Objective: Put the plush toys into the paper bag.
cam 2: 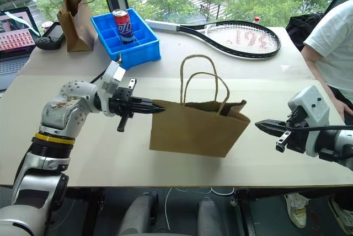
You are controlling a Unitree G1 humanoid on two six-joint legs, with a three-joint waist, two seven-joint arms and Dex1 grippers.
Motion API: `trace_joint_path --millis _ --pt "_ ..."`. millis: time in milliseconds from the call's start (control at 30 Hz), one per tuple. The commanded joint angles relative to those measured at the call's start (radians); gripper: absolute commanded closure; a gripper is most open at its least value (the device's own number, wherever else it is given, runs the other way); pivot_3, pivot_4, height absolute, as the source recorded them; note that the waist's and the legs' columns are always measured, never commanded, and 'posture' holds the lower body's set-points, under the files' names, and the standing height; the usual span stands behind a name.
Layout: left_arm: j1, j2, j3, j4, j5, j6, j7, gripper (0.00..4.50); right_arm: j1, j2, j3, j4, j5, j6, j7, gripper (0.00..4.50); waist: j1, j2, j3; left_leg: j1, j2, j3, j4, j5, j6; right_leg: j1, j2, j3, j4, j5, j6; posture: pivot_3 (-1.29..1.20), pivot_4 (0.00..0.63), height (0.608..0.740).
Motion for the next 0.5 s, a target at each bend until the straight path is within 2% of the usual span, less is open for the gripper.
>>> trace_joint_path --millis 33,133,267,367,500 --pt "0.026 0.005 0.013 -0.035 -0.004 -0.028 -0.001 4.46 -0.014 0.004 -0.045 -0.035 0.013 0.011 -0.009 4.50 0.001 0.000 0.000 0.000 0.000 0.000 0.000 0.000 0.000 0.000 0.000 0.000 0.000 0.000 0.000 0.00 0.150 0.740" --pt "0.038 0.006 0.023 -0.041 -0.011 0.011 0.035 4.46 -0.018 0.004 -0.043 -0.033 0.017 0.015 -0.010 4.50 0.001 0.000 0.000 0.000 0.000 0.000 0.000 0.000 0.000 0.000 0.000 0.000 0.000 0.000 0.000 0.00 0.150 0.740" --pt "0.057 0.048 0.033 -0.076 -0.052 0.118 0.035 3.46 -0.021 -0.003 -0.042 -0.006 0.009 0.007 0.010 4.50 0.001 0.000 0.000 0.000 0.000 0.000 0.001 0.000 0.000 0.000 0.000 0.000 0.000 0.000 0.000 0.00 0.150 0.740" --pt "0.079 0.082 0.051 -0.113 -0.073 0.155 0.041 2.18 -0.012 -0.004 -0.040 0.018 -0.011 -0.017 0.035 4.50 0.001 0.000 0.000 0.000 0.000 0.000 0.001 0.000 0.000 0.000 0.000 0.000 0.000 0.000 0.000 0.00 0.150 0.740" --pt "0.102 0.130 0.107 -0.148 -0.105 0.202 0.065 0.74 -0.001 0.029 -0.039 0.061 -0.042 -0.070 0.058 4.50 0.000 0.000 0.000 0.000 0.000 0.000 0.000 0.000 0.000 0.000 0.000 0.000 0.000 0.000 0.000 0.00 0.150 0.740"
